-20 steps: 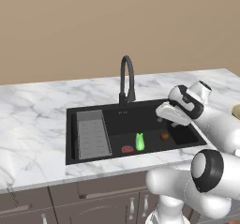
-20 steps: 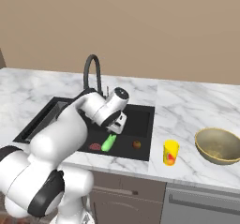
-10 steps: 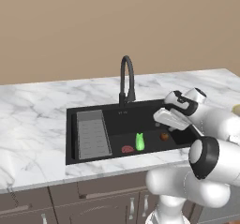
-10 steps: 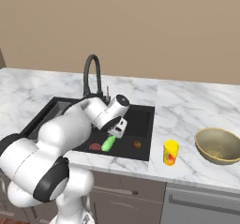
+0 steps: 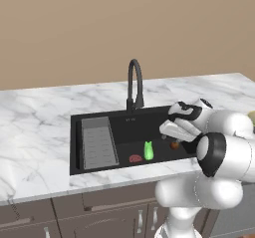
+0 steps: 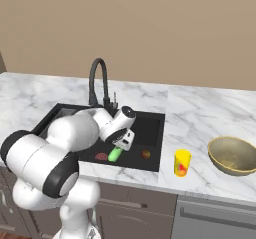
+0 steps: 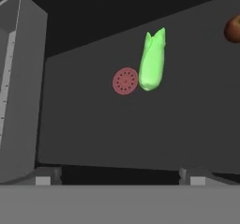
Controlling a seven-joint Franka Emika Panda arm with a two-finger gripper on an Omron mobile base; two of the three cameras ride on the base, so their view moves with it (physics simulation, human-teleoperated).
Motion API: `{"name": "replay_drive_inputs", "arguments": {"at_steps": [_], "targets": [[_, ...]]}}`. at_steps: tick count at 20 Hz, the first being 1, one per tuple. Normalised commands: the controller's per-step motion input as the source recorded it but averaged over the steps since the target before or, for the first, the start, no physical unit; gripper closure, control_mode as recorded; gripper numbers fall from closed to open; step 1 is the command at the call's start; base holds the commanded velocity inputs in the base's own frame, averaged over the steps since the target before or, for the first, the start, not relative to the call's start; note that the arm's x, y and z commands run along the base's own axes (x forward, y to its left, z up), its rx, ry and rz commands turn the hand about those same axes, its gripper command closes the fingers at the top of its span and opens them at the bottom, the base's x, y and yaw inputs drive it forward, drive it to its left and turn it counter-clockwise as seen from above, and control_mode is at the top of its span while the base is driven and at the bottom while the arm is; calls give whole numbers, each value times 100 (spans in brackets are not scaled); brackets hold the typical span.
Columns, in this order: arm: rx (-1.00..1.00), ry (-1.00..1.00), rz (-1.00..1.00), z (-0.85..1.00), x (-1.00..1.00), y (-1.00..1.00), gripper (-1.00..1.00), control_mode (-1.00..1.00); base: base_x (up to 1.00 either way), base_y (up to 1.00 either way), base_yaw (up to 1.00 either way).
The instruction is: Remove the corn and apple from the sink. Then move the bowl and cup from the counter to the sink for washing.
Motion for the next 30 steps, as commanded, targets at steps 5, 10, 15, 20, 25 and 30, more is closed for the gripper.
{"name": "replay_drive_inputs", "arguments": {"at_steps": [5,10,15,20,25,30], "targets": [[-4,0,0,-31,11,7,-100,-100,0,0,0],[0,0,0,-31,9,9,-100,-100,0,0,0],[0,0,0,-29,12,12,-100,-100,0,0,0],[-8,0,0,-25,13,13,-100,-100,0,0,0],[-7,0,0,-19,16,7,-100,-100,0,0,0],[-3,0,0,-18,12,3,-100,-100,0,0,0]]}}
